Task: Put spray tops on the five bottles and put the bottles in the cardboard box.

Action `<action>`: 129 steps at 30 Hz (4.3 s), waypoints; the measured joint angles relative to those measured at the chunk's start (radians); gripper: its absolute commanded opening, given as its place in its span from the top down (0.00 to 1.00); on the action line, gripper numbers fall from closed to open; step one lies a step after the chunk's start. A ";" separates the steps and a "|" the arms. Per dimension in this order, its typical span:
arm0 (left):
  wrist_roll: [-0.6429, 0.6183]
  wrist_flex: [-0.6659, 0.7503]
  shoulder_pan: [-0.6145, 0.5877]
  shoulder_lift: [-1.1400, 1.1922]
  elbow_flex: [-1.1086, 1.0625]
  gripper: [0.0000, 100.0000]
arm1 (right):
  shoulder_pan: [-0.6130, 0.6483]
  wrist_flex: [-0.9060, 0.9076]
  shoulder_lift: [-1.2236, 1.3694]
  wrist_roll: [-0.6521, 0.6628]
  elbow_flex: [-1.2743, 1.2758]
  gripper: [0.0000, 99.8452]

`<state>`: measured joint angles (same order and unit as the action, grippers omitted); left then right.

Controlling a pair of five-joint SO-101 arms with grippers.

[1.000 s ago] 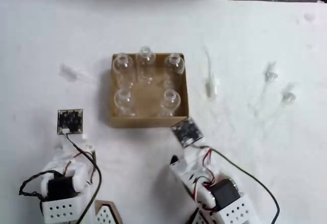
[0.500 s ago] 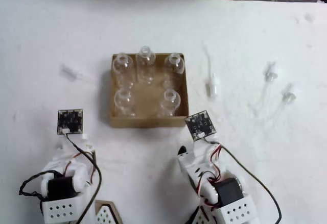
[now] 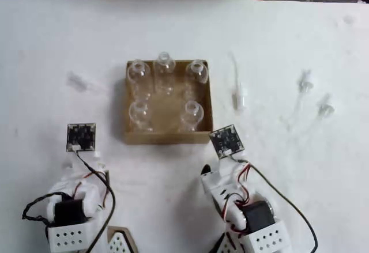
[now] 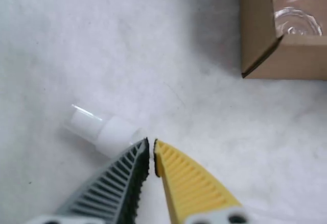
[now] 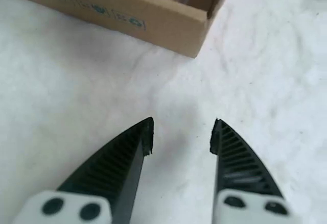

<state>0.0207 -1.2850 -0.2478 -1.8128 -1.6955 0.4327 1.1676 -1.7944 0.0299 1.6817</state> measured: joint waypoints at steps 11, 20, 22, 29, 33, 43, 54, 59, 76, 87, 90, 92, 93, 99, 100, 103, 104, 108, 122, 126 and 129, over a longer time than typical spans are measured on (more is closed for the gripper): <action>0.000 0.000 0.000 0.000 0.000 0.98 | 0.000 0.000 0.000 0.000 0.000 0.84; 0.000 0.021 -0.023 0.000 0.192 0.97 | 0.000 -0.005 0.000 0.000 0.000 0.84; 0.000 0.043 -0.029 -0.002 0.230 0.97 | 0.000 -0.005 0.000 0.000 0.000 0.84; 0.245 0.206 -0.031 -0.002 0.249 0.97 | 0.000 -0.002 0.000 0.000 0.000 0.84; 0.244 0.296 -0.031 -0.002 0.253 0.97 | 0.000 0.025 0.000 0.000 0.000 0.84; 0.224 0.213 -0.034 0.080 0.434 0.93 | 0.000 0.025 0.000 0.000 0.000 0.84; 0.032 0.212 -0.127 0.736 0.643 0.93 | -0.006 0.025 0.000 0.000 0.000 0.84; -0.077 0.209 -0.255 1.028 0.753 0.93 | -0.091 0.025 0.000 0.000 0.000 0.84; -0.523 0.267 -0.276 1.221 0.763 0.76 | -0.110 0.025 0.000 0.000 0.000 0.84; -0.512 0.296 -0.293 1.221 0.695 0.75 | -0.110 0.025 0.000 0.000 0.000 0.84; -0.479 0.295 -0.299 1.221 0.684 0.72 | -0.110 0.025 0.000 0.000 0.000 0.84; -0.436 0.279 -0.299 1.241 0.681 0.72 | -0.110 0.025 0.000 0.000 0.000 0.84; -0.422 0.276 -0.299 1.260 0.681 0.72 | -0.110 0.025 0.000 0.000 0.000 0.84; -0.399 0.233 -0.301 1.510 0.746 0.73 | -0.110 0.025 0.000 0.000 0.000 0.84; -0.399 0.213 -0.307 1.560 0.778 0.73 | -0.110 0.025 0.000 0.000 0.000 0.84; -0.396 0.176 -0.316 1.689 0.859 0.74 | -0.110 0.025 0.000 0.000 0.000 0.84; -0.396 0.176 -0.316 1.728 0.875 0.75 | -0.110 0.025 0.000 0.000 0.000 0.84; -0.391 0.160 -0.307 1.815 0.951 0.83 | -0.110 0.025 0.000 0.000 0.000 0.84; -0.390 0.140 -0.301 1.883 1.053 0.98 | -0.110 0.025 0.000 0.000 0.000 0.84; -0.390 0.138 -0.302 1.895 1.082 0.98 | -0.110 0.025 0.000 0.000 0.000 0.84; -0.390 0.138 -0.305 1.898 1.112 0.98 | -0.110 0.025 0.000 0.000 0.000 0.84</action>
<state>-0.3690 -1.1469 -0.5531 0.0852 -0.5831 0.3222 1.1922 -1.7944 0.0299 1.6817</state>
